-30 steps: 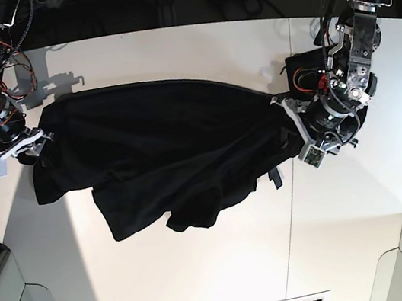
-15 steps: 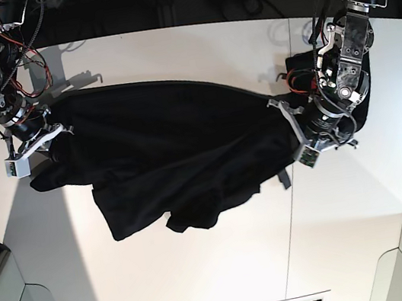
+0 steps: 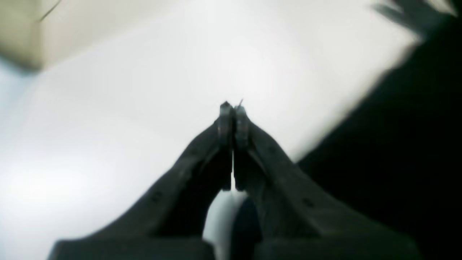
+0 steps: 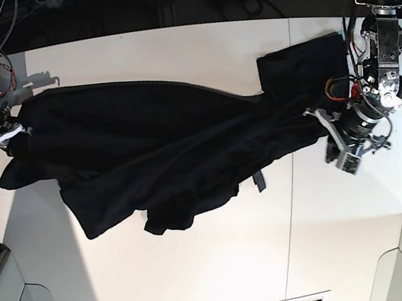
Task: Layout the t-shirt on the table in an organized manner, then fold the t-shirt properly
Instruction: 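Drag the held shirt with the left gripper away from the right gripper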
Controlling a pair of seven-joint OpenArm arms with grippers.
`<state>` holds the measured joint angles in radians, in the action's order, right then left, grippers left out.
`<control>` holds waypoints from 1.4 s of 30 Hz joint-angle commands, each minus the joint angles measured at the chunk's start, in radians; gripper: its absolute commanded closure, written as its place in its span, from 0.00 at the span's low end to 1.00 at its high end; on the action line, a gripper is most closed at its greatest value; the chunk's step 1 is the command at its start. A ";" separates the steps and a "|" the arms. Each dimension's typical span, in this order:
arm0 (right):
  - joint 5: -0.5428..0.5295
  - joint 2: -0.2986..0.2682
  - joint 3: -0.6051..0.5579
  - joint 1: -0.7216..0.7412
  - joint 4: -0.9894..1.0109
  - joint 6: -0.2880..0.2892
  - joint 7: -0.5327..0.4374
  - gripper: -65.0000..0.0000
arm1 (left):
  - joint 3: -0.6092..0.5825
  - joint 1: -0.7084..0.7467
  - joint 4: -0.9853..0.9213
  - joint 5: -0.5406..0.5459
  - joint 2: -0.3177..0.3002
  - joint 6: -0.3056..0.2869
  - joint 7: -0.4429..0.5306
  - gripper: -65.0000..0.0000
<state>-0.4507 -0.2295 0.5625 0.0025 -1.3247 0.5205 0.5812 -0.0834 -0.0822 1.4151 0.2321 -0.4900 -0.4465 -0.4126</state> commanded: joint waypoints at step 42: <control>-0.027 -0.004 0.000 0.005 -0.010 0.008 0.047 1.00 | -0.102 -0.134 -0.045 0.068 -0.023 0.074 -0.029 1.00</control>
<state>-0.4881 -0.2184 0.5606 0.0025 -1.3247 0.5327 0.6178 -0.1959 -0.1898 1.3521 0.3050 -0.4961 -0.3859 -0.4603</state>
